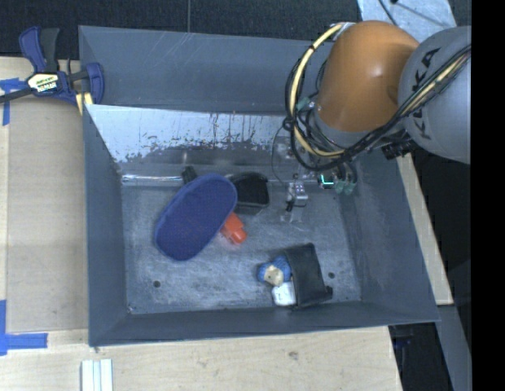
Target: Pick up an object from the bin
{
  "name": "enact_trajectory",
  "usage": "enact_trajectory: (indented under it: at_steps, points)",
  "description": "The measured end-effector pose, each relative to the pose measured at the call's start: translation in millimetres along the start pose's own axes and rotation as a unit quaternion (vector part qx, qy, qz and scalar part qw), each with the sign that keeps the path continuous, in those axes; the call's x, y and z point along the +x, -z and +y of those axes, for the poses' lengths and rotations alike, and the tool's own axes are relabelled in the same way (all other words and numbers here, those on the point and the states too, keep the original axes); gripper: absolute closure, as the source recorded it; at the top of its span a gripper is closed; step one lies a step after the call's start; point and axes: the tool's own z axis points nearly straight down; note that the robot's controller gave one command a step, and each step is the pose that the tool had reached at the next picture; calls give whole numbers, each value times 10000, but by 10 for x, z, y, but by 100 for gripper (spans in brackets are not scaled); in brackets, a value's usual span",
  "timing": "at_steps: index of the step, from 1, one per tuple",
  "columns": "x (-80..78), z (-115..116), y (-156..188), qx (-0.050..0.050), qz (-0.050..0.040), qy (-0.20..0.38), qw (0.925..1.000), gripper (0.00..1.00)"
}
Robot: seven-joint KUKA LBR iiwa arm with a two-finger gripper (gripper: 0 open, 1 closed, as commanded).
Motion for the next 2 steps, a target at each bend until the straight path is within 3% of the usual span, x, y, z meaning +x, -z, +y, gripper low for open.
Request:
enact_trajectory:
  at_steps: [1, 2]
  points:
    - [658, -815, -1294, 6, 3, 999, 9950, 0]
    - [1017, -526, -1238, 0, -25, 189, 9998, 0]
